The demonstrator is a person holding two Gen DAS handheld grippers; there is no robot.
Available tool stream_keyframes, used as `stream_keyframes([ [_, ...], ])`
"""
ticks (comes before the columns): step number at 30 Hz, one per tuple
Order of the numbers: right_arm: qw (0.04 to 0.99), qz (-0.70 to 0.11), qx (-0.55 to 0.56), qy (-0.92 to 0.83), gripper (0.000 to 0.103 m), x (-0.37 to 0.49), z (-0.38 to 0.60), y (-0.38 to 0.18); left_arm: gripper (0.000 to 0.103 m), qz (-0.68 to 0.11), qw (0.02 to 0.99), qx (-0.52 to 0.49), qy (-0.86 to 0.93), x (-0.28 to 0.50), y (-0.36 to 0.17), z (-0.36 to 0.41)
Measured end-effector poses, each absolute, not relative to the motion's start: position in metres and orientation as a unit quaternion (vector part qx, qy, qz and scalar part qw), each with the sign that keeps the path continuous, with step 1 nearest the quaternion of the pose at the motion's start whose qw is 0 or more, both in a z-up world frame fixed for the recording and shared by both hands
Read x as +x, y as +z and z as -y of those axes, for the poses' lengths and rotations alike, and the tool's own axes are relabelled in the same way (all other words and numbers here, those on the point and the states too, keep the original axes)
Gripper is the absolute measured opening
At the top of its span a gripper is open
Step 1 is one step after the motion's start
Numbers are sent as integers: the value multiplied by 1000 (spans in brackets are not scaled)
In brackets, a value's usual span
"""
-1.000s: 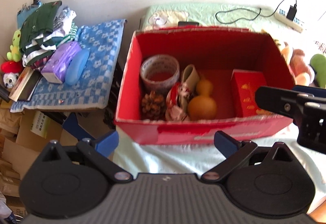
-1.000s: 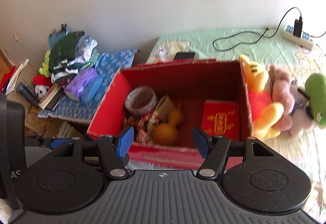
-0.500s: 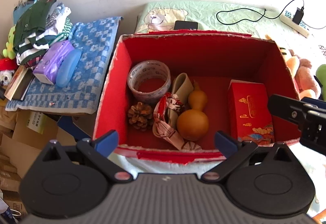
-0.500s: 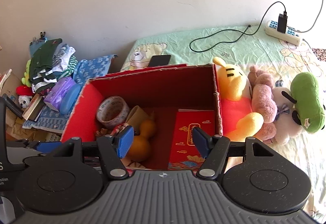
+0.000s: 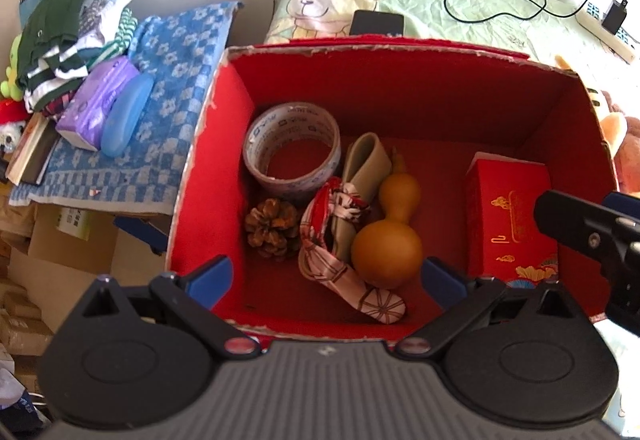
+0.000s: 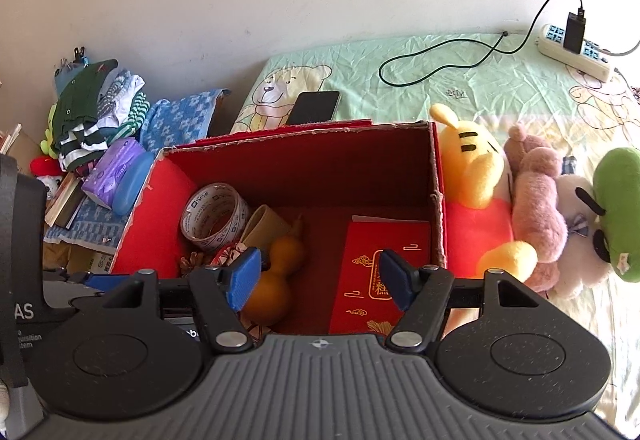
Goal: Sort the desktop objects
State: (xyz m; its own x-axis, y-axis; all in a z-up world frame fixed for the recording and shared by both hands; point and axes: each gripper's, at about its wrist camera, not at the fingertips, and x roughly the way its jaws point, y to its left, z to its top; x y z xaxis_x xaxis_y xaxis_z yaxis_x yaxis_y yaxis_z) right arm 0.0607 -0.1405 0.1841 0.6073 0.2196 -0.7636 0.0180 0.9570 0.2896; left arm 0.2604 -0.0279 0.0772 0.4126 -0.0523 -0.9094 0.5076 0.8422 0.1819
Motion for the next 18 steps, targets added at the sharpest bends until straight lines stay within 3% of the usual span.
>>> stream_keyframes([
  [18, 847, -510, 140, 44, 71, 90, 133, 159, 101, -550, 783, 233, -174, 282, 55, 32],
])
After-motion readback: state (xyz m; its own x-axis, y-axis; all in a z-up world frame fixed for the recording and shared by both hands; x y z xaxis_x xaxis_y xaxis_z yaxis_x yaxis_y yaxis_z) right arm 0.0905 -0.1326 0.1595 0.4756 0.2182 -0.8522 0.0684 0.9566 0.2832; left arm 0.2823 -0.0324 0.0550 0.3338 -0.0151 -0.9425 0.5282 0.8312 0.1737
